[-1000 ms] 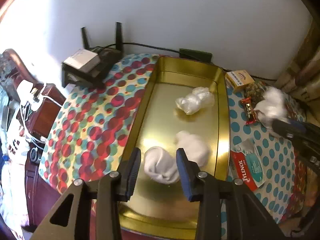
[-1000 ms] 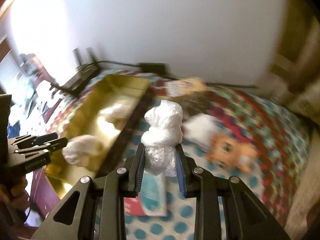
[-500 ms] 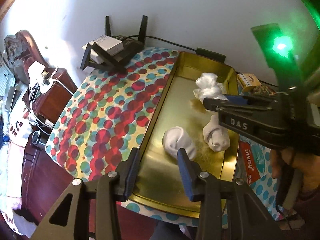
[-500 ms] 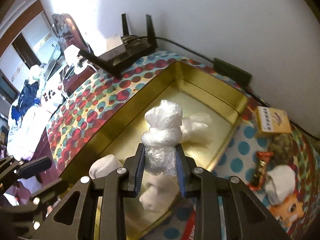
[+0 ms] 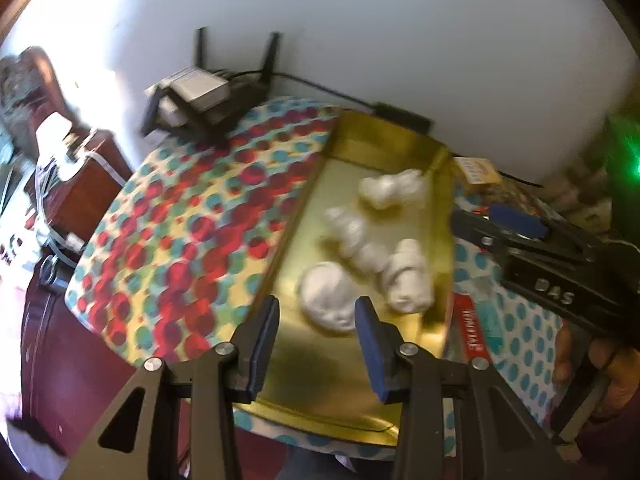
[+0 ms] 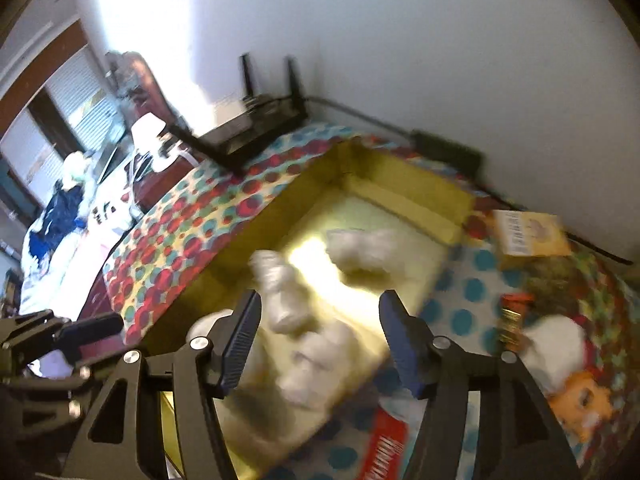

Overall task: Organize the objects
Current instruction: 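Lower the plastic bundle into the gold tray and open the right tool, then grasp the orange toy figure with the right tool while the left tool moves toward a sock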

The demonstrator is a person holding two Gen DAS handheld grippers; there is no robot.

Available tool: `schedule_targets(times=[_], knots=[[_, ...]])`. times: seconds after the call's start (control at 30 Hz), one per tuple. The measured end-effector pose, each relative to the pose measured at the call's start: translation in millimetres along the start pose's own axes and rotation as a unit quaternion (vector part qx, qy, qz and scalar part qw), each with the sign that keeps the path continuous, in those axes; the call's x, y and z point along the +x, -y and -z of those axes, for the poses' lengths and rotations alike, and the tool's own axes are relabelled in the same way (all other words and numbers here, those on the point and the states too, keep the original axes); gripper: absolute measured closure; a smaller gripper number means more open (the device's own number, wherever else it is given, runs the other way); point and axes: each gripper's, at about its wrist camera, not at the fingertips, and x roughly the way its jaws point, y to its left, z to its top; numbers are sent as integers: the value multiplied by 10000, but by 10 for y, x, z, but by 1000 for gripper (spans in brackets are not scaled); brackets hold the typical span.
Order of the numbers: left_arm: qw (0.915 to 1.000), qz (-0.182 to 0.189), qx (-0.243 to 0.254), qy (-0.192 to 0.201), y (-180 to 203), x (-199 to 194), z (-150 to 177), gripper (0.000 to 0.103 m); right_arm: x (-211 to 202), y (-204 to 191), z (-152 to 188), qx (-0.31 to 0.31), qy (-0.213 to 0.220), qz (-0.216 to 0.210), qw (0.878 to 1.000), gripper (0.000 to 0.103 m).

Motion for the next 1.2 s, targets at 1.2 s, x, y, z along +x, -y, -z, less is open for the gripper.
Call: schedule_targets(times=[1.2], knots=[[9927, 12, 1207, 34, 942, 169, -232, 57, -407, 2007, 904, 2833, -182, 1095, 9526, 69]])
